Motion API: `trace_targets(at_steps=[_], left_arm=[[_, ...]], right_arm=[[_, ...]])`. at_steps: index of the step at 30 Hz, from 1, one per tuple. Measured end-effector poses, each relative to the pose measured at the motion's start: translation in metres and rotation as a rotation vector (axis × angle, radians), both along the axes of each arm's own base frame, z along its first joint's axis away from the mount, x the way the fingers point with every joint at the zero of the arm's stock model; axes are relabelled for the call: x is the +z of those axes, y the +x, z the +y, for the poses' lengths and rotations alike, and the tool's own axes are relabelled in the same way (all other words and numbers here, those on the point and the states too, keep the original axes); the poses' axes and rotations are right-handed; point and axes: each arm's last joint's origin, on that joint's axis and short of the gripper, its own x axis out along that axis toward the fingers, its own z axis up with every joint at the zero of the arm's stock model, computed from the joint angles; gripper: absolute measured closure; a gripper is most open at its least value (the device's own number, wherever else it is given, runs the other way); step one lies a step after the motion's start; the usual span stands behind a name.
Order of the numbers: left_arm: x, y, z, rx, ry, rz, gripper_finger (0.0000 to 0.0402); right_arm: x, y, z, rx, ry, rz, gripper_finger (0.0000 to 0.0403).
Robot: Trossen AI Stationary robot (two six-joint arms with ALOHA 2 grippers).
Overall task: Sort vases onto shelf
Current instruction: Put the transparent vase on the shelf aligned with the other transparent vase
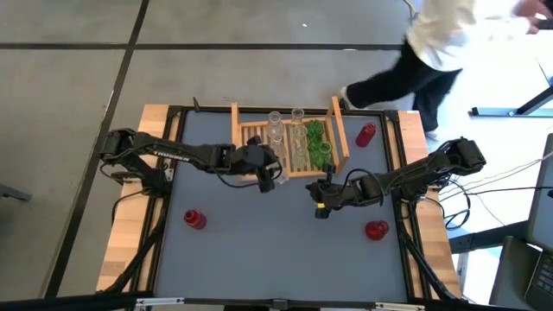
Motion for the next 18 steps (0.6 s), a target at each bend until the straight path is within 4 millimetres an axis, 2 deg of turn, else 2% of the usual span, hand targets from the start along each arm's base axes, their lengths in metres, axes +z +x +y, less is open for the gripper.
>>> trace_targets(at_steps=[9,18], left_arm=[[-0.017,0.003,0.035,0.08,-0.023,0.048,0.0242],[-0.028,0.006,0.053,0.13,-0.027,0.065,0.0242]], right_arm=[[0.0,0.0,0.0,-0.001,0.0,0.001,0.0401],[0.0,0.0,0.0,0.0,0.003,-0.001,0.0401]])
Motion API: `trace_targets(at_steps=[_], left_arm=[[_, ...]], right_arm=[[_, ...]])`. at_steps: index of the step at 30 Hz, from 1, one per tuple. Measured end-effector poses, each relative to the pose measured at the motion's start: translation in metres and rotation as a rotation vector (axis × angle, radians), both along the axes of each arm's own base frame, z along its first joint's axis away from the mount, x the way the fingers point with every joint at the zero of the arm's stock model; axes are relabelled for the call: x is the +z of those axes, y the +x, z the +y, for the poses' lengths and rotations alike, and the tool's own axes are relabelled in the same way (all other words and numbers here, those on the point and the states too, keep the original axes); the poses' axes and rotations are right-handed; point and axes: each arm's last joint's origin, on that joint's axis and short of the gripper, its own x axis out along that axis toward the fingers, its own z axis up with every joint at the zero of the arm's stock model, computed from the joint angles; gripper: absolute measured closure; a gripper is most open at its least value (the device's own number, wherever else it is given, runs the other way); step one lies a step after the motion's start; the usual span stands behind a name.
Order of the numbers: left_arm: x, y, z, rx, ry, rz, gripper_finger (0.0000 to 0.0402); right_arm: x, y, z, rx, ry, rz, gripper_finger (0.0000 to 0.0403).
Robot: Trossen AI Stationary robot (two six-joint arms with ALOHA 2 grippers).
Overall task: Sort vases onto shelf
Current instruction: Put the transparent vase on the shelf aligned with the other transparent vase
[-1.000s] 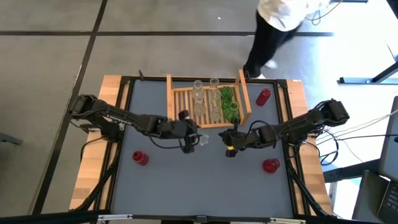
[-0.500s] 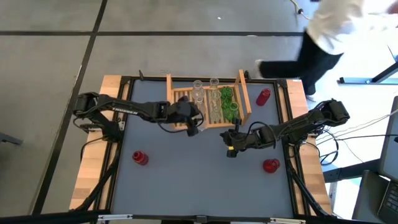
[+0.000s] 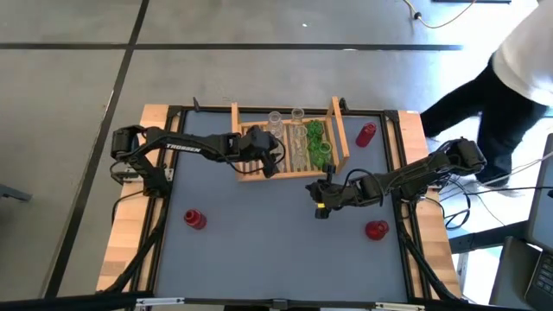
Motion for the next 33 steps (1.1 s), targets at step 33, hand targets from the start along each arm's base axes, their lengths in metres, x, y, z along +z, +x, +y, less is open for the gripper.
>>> trace_targets(at_steps=[33], left_arm=[[-0.009,0.007,0.001,-0.084,-0.006,0.006,0.0233]], right_arm=[[0.0,0.0,0.0,0.001,0.001,-0.001,0.0401]])
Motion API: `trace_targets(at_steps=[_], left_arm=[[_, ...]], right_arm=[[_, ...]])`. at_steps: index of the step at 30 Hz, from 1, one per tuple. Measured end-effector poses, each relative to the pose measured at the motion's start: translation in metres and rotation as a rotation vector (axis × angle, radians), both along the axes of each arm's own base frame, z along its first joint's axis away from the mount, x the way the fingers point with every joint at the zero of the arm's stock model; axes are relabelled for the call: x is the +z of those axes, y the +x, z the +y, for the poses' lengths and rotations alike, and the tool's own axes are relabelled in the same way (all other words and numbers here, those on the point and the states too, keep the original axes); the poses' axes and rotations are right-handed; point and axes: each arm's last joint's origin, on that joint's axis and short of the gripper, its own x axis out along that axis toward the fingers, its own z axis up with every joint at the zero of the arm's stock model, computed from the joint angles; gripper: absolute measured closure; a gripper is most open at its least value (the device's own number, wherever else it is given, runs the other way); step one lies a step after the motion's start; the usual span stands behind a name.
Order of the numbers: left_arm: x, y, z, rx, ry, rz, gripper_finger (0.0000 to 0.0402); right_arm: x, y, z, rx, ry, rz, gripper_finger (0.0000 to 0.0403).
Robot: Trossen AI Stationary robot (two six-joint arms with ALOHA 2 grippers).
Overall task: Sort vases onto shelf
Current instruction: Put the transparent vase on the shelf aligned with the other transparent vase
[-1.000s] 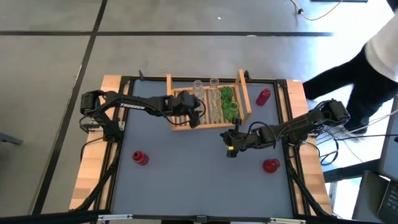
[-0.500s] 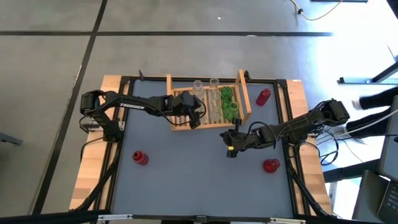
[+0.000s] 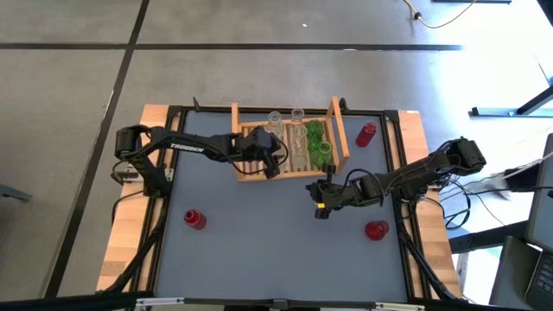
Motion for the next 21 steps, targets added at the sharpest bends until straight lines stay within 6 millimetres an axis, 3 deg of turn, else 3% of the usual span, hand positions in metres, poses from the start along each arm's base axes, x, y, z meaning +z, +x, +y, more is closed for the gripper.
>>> trace_targets(at_steps=[12,21], left_arm=[[-0.0032,-0.0001,-0.0021,-0.028,-0.025,0.011,0.0229],[-0.0001,-0.0009,-0.0022,-0.036,-0.011,0.006,0.0152]], right_arm=[[0.0,0.0,0.0,0.0,0.0,0.0,0.0401],[0.0,0.0,0.0,0.0,0.0,0.0,0.0401]])
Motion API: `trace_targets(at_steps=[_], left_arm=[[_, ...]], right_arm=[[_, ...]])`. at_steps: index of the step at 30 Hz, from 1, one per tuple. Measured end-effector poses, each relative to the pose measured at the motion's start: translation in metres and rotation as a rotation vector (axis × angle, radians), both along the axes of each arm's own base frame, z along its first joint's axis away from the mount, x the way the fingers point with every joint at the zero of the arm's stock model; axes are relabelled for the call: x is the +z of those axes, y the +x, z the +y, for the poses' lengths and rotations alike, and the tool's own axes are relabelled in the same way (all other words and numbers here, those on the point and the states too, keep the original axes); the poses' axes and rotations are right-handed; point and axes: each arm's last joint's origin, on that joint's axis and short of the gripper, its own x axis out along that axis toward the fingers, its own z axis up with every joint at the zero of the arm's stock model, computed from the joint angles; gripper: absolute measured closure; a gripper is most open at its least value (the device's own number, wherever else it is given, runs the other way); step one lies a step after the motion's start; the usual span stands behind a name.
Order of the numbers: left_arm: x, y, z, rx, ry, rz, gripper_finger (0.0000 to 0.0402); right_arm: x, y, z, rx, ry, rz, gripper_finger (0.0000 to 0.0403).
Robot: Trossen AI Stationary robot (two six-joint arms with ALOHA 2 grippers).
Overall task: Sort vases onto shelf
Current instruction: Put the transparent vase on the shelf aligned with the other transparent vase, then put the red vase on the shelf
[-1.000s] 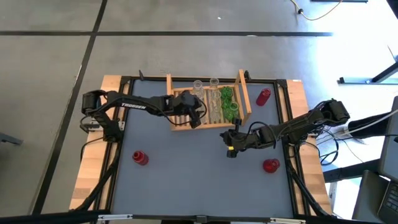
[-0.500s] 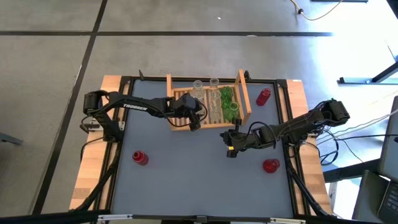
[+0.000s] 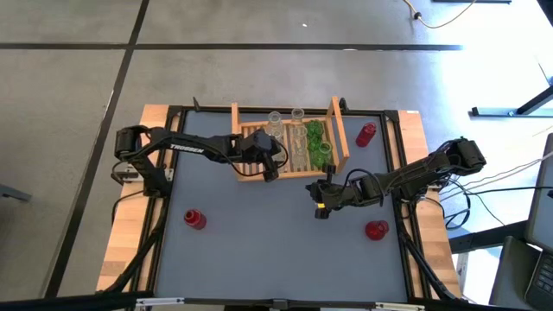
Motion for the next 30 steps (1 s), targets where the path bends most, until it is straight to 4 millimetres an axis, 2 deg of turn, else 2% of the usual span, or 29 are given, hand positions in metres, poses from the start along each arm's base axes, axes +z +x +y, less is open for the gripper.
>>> trace_targets(at_steps=[3,8,14,19,24,27,30], left_arm=[[0.0,0.0,0.0,0.013,0.01,0.006,0.0133],[0.002,-0.001,-0.004,0.01,0.019,0.006,0.0128],[0.03,-0.01,-0.016,-0.01,0.04,-0.065,0.0128],[0.064,-0.029,-0.045,-0.032,0.12,-0.116,0.0127],[0.074,-0.048,-0.082,-0.125,0.12,-0.116,0.0127],[0.076,-0.059,-0.105,-0.212,0.068,-0.089,0.0127],[0.071,-0.068,-0.125,-0.222,0.018,-0.032,0.0127]], right_arm=[[0.0,0.0,0.0,0.0,0.0,0.0,0.0401],[0.0,0.0,0.0,0.0,0.0,0.0,0.0401],[0.002,0.003,0.001,0.019,0.029,-0.037,0.0401],[0.005,0.006,0.005,0.076,0.095,-0.073,0.0401],[0.008,0.008,0.006,0.08,0.131,-0.109,0.039],[0.01,0.011,0.007,0.097,0.188,-0.144,0.0357],[0.013,0.013,0.008,0.099,0.211,-0.184,0.0303]])
